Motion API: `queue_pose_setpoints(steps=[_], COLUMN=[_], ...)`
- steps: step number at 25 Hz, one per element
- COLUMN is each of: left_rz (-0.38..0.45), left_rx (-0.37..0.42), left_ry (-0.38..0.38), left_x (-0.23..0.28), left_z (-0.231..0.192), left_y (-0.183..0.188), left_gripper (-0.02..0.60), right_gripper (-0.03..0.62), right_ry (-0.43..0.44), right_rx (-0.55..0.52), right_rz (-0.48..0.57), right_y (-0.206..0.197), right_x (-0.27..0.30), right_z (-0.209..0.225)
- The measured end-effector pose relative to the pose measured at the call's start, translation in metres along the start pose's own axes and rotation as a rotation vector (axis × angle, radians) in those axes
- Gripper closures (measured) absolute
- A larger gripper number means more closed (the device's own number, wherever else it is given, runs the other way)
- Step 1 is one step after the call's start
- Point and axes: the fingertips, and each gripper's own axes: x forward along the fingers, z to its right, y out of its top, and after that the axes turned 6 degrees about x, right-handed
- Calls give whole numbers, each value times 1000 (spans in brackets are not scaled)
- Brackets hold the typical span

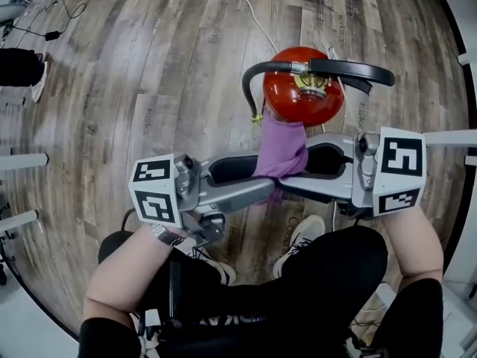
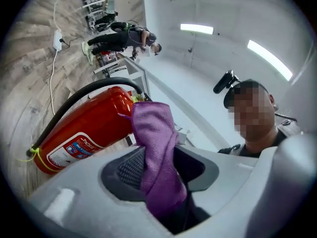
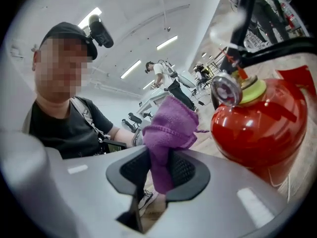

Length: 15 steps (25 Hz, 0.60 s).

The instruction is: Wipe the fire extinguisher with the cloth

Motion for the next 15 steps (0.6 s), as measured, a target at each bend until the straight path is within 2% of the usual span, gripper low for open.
queue_pose_setpoints(steps=[1, 3, 5, 6, 8, 10, 12, 15], left_rz=[13, 24, 69, 100, 154, 200, 242, 289], left_rx=[-12, -14, -23, -24, -3, 20, 24, 9], left_ry=[-7, 0, 16, 20, 24, 16, -11, -90], left_x=[-1, -3, -8, -13, -23, -33, -37, -33], left_z=[-1, -4, -8, -9, -10, -9, -7, 3], left_y=[2, 6, 16, 25, 44, 62, 74, 82], left_gripper=[433, 460, 506, 517, 523, 525, 525, 525], right_gripper=[491, 491, 448, 450, 470, 523, 522, 500], right_ry=[-12, -46, -87, -116, -160, -144, -125, -160], right_rx=[-6, -35, -66, -74, -72, -48, -21, 5], right_rz=[5, -6, -22, -16, 21, 69, 94, 93], right_y=[1, 0, 0, 1, 6, 14, 20, 22], right_x=[-2, -2, -4, -7, -14, -17, -15, -13], right_z=[0, 2, 4, 6, 8, 3, 1, 9])
